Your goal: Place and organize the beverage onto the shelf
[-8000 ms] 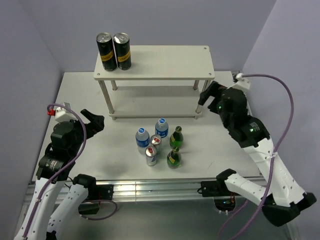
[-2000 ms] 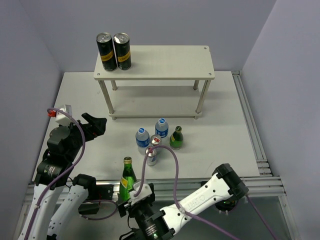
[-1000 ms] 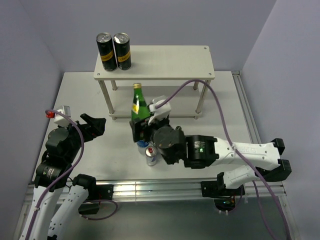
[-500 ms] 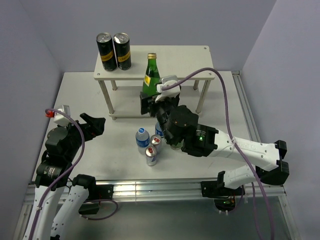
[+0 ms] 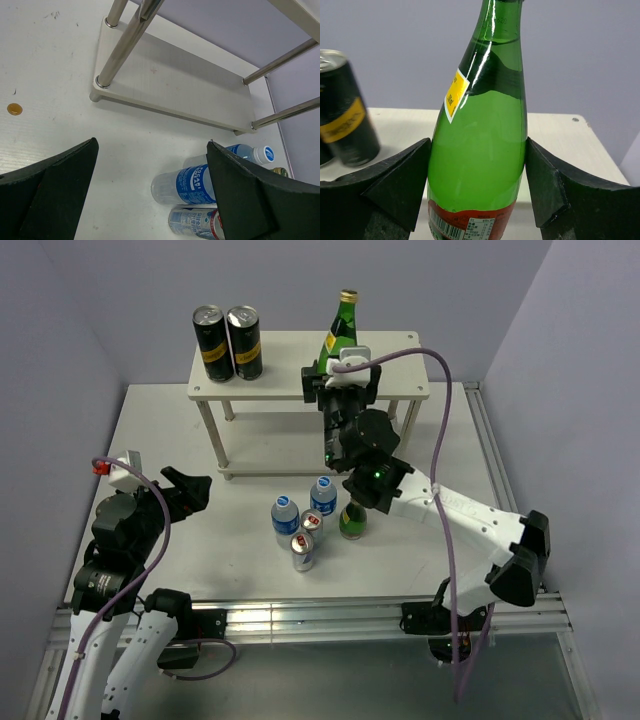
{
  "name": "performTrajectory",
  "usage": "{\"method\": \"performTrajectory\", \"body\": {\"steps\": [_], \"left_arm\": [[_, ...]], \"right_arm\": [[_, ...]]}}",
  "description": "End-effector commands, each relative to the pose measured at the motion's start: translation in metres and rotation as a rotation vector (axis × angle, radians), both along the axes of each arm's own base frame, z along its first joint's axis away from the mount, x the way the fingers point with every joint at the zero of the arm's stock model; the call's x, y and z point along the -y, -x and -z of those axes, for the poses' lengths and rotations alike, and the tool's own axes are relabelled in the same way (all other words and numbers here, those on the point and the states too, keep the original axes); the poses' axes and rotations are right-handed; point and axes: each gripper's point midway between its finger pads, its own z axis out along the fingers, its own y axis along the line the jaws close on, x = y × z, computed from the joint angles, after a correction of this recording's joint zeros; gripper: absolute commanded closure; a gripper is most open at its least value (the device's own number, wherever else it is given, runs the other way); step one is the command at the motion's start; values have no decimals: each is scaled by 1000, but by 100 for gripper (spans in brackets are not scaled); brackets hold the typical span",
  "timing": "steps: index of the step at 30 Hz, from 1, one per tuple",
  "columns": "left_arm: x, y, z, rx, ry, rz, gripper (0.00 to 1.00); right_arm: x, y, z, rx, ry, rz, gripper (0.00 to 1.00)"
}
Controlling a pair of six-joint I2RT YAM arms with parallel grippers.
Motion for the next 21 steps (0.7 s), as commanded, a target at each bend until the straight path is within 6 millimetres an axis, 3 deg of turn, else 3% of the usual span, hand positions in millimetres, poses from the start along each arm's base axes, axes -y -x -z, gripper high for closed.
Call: {"method": "performTrajectory", "body": {"steps": [1, 2, 11, 19, 21], "left_arm": [[1, -2, -14, 60, -2, 10, 3], [1, -1, -14, 61, -2, 10, 3], [-1, -1, -15, 69, -2, 6, 3], [-7, -2, -17, 78, -4, -15, 3], [-7, -2, -17, 78, -5, -18, 3]], "right_arm": [[17, -8, -48, 205, -66, 20, 100], [12, -17, -41, 203, -45, 33, 100], [31, -73, -27, 245, -6, 137, 100], [48, -76, -22, 297, -46, 176, 100], [47, -77, -9, 286, -59, 163, 100]]}}
